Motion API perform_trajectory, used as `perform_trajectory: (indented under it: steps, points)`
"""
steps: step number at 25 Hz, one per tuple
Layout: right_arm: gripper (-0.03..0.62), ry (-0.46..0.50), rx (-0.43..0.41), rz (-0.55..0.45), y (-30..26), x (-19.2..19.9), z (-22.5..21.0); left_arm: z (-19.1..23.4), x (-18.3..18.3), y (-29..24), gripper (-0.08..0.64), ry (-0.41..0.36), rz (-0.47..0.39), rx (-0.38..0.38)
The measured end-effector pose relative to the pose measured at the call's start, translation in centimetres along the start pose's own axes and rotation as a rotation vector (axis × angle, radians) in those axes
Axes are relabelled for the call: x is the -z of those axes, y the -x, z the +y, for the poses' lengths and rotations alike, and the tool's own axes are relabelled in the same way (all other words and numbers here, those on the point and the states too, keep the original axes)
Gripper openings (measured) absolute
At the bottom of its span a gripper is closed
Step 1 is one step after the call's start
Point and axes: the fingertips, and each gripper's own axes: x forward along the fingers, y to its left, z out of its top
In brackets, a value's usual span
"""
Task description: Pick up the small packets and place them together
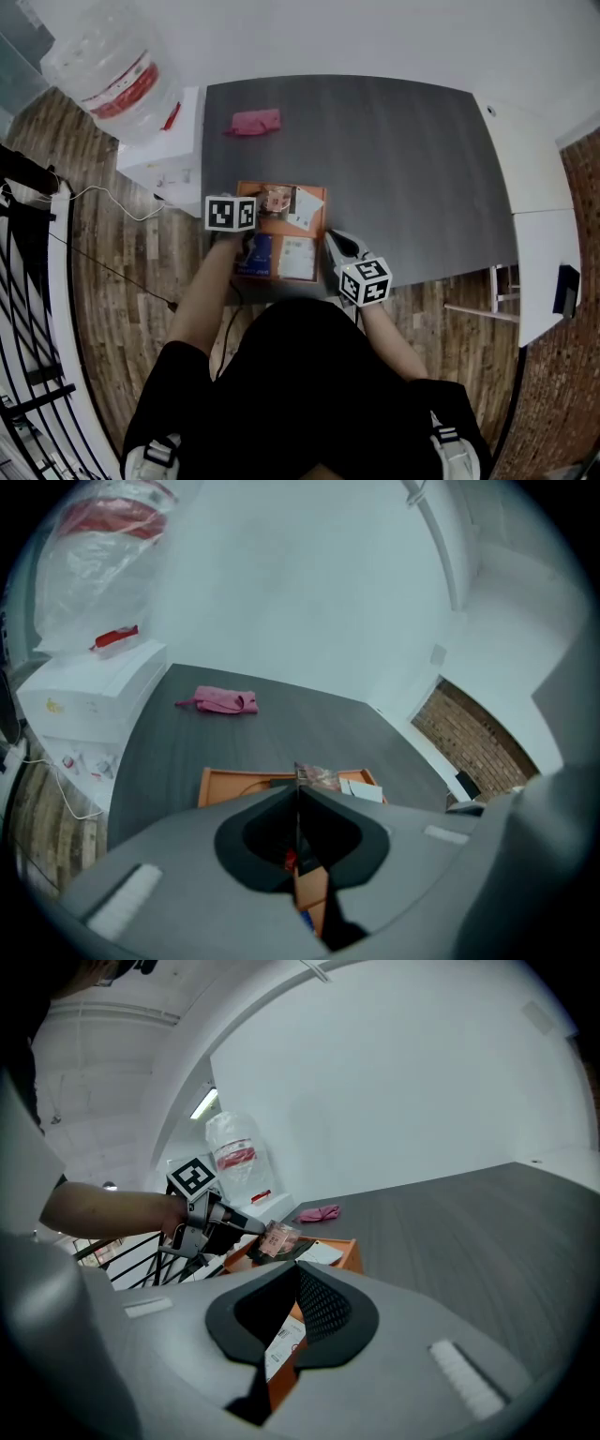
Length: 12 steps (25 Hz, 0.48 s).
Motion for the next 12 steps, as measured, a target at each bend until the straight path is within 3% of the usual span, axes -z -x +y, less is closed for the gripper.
perform_trajectory:
  steps: [7,12]
  points:
    - [0.003,0.002,-0.009,0.003,-0.3,-0.1,0.2,0.1,-1.4,0.5,0.095,-0.087,-0.068,-0.063]
    - [0.003,0.01,-0.021,0.004,-0.6,-0.3,0.4,-0.1,-3.0,1.9,0.097,-0.137,-0.178,-0.068]
